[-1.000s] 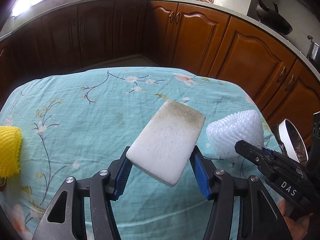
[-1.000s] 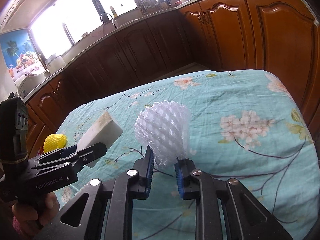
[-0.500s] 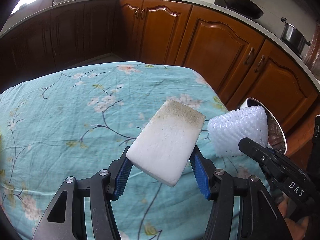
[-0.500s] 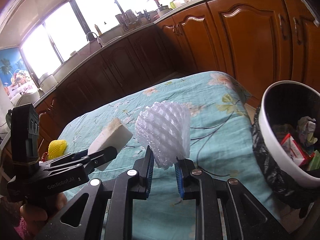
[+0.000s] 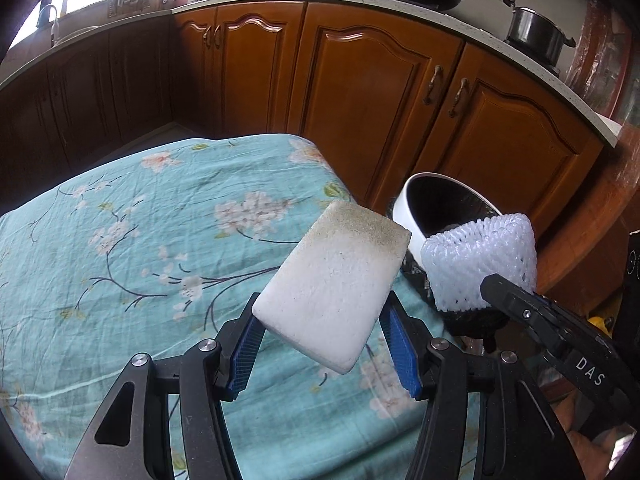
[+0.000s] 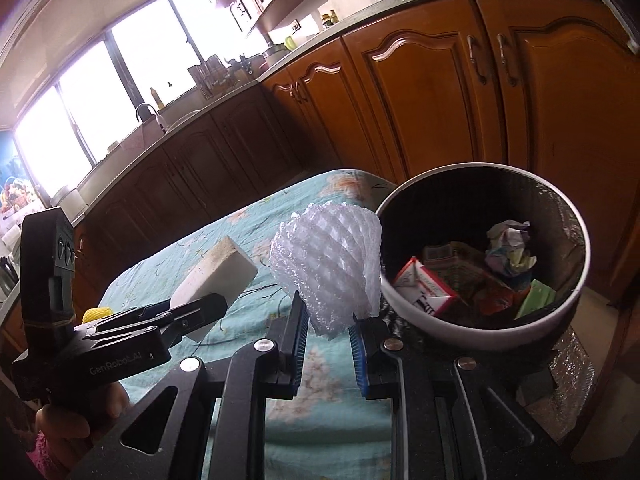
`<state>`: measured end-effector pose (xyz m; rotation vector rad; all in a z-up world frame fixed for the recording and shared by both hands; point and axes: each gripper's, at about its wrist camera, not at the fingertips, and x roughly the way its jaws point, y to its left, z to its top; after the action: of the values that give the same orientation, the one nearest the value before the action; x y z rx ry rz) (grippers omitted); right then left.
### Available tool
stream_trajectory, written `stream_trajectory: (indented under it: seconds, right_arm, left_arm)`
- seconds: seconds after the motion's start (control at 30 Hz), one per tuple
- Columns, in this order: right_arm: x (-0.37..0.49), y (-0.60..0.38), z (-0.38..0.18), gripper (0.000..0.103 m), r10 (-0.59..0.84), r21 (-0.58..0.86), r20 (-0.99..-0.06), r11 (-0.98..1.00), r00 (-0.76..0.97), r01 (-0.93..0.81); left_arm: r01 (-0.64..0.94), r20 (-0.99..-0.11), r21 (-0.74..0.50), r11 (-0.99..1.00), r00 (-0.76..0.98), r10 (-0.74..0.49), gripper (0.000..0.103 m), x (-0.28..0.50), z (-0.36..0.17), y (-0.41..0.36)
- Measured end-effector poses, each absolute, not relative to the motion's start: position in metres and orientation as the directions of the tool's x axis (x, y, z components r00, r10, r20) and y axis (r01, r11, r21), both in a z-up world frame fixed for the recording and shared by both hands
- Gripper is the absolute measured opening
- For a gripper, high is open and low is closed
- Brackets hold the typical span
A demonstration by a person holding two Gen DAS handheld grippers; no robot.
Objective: Collect trash
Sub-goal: 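Carry the sponge and foam net over the bin and open both grippers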
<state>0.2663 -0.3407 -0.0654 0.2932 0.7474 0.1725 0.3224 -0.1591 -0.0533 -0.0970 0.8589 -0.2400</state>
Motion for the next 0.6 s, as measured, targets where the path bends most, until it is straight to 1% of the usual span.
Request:
stream_trajectory:
  seconds: [0.3,0.6]
  right_arm:
    - [0.255,-0.386,-0.058,0.020,0.184,0.307,-0.639,0.951,0.747,0.028]
    - [0.259,-0.418,-0.055,0.020,0.125,0.279,-0.655,0.957,0.745,0.085]
  left_arm:
    - [0.233,-0.731,-0.169,0.958,0.622,-0.281,0.056,0.332,-0.046,-0.198]
    - [0.283,-0.740,-0.147,0.948,0.604,-0.295,0.057,0.350,-0.049,-0.228]
